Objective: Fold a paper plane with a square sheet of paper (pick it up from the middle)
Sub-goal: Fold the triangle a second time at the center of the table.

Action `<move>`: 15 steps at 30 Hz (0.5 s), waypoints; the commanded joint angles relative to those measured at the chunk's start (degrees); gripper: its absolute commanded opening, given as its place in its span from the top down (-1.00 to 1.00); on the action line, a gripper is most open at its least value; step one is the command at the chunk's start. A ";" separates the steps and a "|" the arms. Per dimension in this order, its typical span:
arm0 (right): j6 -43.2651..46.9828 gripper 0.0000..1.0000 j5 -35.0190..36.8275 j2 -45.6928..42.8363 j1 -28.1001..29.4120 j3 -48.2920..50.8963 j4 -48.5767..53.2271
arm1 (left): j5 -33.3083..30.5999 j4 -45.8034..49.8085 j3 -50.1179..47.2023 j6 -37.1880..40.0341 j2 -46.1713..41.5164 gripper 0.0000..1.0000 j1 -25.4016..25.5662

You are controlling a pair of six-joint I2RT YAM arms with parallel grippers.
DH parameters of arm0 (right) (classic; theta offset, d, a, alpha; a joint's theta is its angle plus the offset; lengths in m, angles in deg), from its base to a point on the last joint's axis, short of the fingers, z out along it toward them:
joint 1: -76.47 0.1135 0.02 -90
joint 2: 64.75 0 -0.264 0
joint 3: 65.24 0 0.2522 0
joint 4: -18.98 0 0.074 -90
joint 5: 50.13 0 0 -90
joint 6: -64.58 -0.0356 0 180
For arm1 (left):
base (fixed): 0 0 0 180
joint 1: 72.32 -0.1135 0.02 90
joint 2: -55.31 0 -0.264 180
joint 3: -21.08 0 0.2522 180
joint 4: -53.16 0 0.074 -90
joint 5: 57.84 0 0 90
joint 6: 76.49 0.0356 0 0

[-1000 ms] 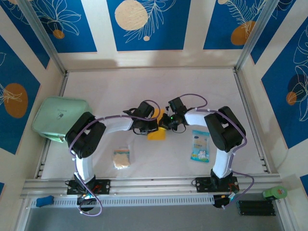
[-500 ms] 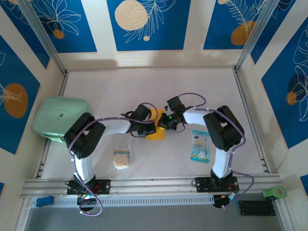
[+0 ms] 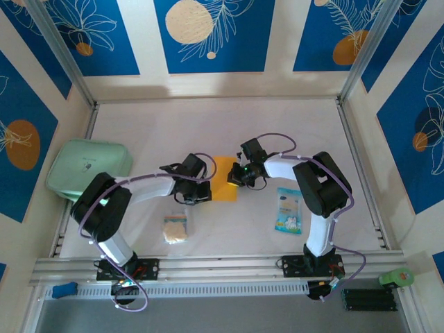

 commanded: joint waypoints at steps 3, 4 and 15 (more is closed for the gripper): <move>0.71 0.79 -1.62 -5.62 -0.54 1.78 -2.13 | 0.94 -5.49 3.66 -1.47 0.39 0.66 -0.62; 0.00 0.77 -1.59 -6.63 -0.65 2.00 -2.33 | 0.73 -6.03 4.64 -1.83 1.44 0.65 -0.62; -11.91 0.43 1.04 -12.43 -2.98 8.30 -0.73 | -6.29 -9.10 11.66 -3.99 11.92 0.73 -1.79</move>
